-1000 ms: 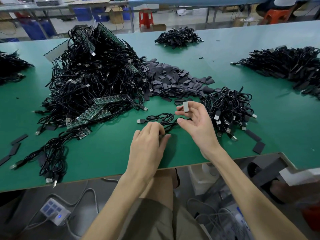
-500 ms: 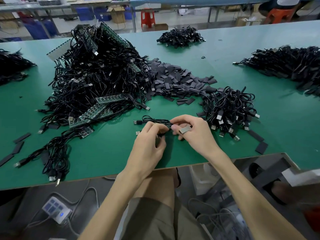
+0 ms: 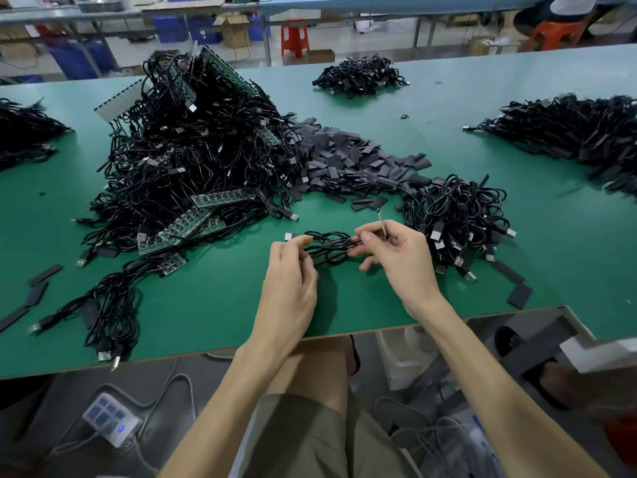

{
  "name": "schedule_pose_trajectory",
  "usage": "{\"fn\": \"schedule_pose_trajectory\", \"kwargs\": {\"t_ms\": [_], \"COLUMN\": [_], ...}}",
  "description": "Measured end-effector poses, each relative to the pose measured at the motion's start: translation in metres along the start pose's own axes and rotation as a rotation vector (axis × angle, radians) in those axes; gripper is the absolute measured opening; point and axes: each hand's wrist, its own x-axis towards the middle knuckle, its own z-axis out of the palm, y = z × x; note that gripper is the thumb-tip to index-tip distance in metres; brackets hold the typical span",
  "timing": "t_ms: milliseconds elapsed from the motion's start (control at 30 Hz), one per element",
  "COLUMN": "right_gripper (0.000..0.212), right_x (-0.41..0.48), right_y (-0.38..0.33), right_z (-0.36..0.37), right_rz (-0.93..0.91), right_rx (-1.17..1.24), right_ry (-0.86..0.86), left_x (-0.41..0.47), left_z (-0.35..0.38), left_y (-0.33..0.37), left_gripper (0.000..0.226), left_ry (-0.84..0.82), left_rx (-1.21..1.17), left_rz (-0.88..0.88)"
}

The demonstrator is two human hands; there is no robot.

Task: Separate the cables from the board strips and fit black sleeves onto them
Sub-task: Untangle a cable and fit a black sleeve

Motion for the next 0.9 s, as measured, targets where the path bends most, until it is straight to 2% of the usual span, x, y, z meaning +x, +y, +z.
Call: {"fn": "schedule_pose_trajectory", "kwargs": {"t_ms": [200, 367, 500, 600, 733, 900], "right_gripper": [0.013, 0.014, 0.018, 0.015, 0.013, 0.005], "right_x": [0.0, 0.001, 0.0, 0.0, -0.001, -0.003], "right_y": [0.001, 0.003, 0.004, 0.003, 0.0, -0.004], "right_z": [-0.002, -0.004, -0.003, 0.0, 0.004, 0.007], "right_rz": [-0.041, -0.043, -0.01, -0.022, -0.054, -0.071], "right_rx": [0.102, 0.033, -0.09, -0.278, -0.466, -0.548], "right_ry": [0.04, 0.033, -0.062, -0.158, -0.153, -0.14], "left_x": [0.0, 0.0, 0.001, 0.003, 0.004, 0.003], "left_z": [0.001, -0.002, -0.001, 0.001, 0.0, -0.004], "left_y": [0.001, 0.001, 0.003, 0.003, 0.001, 0.001], "left_gripper": [0.03, 0.03, 0.033, 0.037, 0.025, 0.027], "left_ry": [-0.041, -0.045, -0.048, -0.069, -0.034, -0.124], "left_rx": [0.022, 0.041, 0.14, 0.251, 0.178, 0.102], "left_rz": [0.054, 0.075, 0.091, 0.077, 0.049, 0.055]}}
